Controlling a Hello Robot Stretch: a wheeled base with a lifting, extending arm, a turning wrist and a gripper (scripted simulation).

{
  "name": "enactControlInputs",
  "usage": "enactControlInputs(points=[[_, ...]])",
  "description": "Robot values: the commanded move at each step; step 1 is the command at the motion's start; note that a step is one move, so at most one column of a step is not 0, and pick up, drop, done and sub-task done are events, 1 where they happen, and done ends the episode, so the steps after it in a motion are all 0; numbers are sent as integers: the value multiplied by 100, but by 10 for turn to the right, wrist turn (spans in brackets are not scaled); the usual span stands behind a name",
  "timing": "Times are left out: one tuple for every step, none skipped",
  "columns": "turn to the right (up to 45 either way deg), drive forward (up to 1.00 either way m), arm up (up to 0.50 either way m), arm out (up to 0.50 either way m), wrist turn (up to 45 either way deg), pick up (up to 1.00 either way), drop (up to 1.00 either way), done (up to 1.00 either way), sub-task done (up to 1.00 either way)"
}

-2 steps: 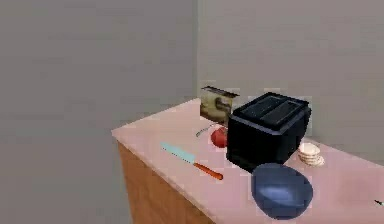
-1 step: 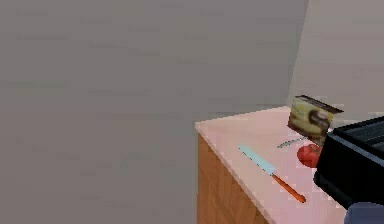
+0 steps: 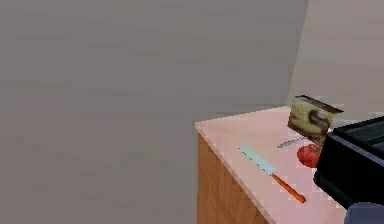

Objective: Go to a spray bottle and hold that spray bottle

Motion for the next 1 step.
enactControlInputs(points=[[0,0,38,0,0,0,0,0,0]])
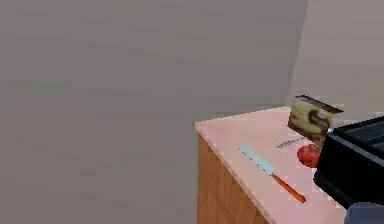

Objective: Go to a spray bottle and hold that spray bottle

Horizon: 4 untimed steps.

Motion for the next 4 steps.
enactControlInputs(points=[[0,0,0,6,0,0,0,0,0],[0,0,0,0,450,0,0,0,0],[0,0,0,0,450,0,0,0,0],[0,0,0,0,450,0,0,0,0]])
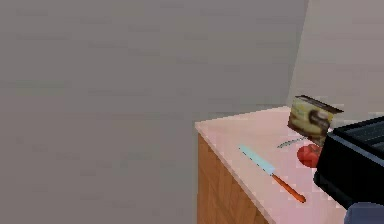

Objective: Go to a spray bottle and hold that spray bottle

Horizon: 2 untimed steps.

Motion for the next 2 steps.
enactControlInputs(points=[[0,0,0,0,300,0,0,0,0],[0,0,0,0,0,100,0,0,0]])
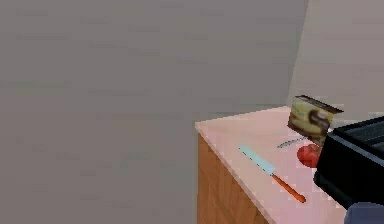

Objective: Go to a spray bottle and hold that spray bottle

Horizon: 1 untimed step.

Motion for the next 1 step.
enactControlInputs(points=[[0,0,0,0,0,0,0,100,0]])
